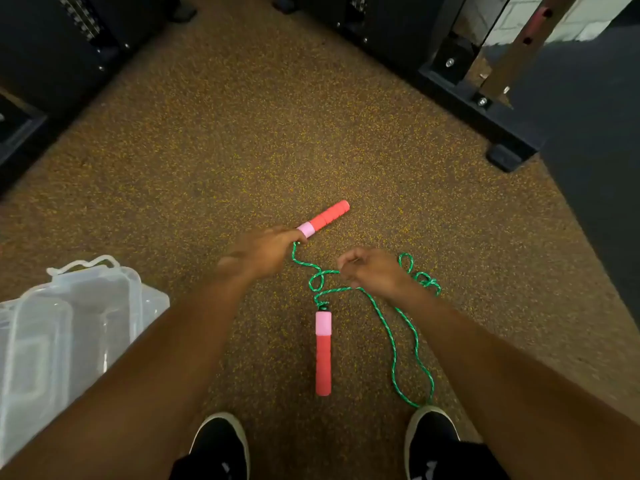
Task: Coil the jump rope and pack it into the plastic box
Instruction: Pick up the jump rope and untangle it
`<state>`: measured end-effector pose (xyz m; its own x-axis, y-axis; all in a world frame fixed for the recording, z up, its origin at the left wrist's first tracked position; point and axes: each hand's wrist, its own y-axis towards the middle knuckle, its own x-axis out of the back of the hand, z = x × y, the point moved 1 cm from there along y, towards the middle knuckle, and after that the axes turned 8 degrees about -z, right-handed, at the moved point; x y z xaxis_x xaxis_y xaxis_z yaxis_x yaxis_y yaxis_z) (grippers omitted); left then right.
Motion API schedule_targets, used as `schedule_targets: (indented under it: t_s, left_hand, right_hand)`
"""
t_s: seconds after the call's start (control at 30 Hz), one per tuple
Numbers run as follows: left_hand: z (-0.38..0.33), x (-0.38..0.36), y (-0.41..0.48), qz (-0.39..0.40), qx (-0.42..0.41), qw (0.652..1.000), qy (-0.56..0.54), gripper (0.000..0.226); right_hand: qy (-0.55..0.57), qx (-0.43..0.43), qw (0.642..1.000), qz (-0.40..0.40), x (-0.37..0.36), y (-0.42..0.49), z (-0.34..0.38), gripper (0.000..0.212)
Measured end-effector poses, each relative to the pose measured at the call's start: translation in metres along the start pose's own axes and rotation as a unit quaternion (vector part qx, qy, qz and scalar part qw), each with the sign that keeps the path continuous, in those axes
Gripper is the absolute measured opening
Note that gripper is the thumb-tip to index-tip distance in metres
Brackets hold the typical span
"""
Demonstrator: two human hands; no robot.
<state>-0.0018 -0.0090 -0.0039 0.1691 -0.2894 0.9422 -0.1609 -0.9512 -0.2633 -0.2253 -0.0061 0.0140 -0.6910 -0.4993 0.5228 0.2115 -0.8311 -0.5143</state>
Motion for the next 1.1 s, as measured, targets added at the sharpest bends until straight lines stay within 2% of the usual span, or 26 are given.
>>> schedule_targets:
  t_s: [0.1,0.33,0.5,0.63,0.77,0.87,1.0,1.03,1.1]
  left_hand:
    - [-0.004,-0.009,0.022,0.035,-0.065,0.993,0.087,0.058]
    - [-0.009,-0.046,0.059,0.091,-0.062,0.979,0.173,0.040]
    - [-0.007,-0.056,0.057,0.049,-0.059,0.974,0.211,0.034]
    - [-0.002,-0.061,0.041,0.037,-0.047,0.974,0.217,0.035]
    - [-0.007,-0.043,0.022,-0.009,-0.015,0.988,0.150,0.034]
    - [-0.016,-0.026,0.005,-0.045,-0.033,0.993,0.102,0.035]
    - [-0.018,-0.013,-0.010,-0.092,-0.032,0.995,0.024,0.024]
    - [-0.019,-0.011,-0.012,-0.091,-0.030,0.995,-0.020,0.022]
    - [-0.024,-0.002,-0.017,-0.073,0.025,0.978,-0.194,0.017]
  right_hand:
    - [0.020,0.000,1.000,-0.009,-0.006,0.011,-0.006,0.019]
    - [0.042,-0.009,0.999,0.004,-0.015,0.025,-0.021,0.020]
    - [0.030,0.000,1.000,0.004,-0.018,0.025,-0.024,0.023]
    - [0.025,-0.015,1.000,0.005,-0.022,0.021,-0.020,0.014]
    - [0.039,-0.027,0.999,0.013,-0.026,0.017,-0.012,0.003]
    - [0.013,-0.028,1.000,0.006,-0.029,0.015,-0.008,0.027]
    - [-0.041,-0.020,0.999,0.011,-0.039,0.009,-0.008,0.052]
    - [-0.057,-0.016,0.998,0.012,-0.040,0.007,-0.008,0.059]
    - [-0.081,-0.003,0.997,0.018,-0.041,0.002,-0.005,0.068]
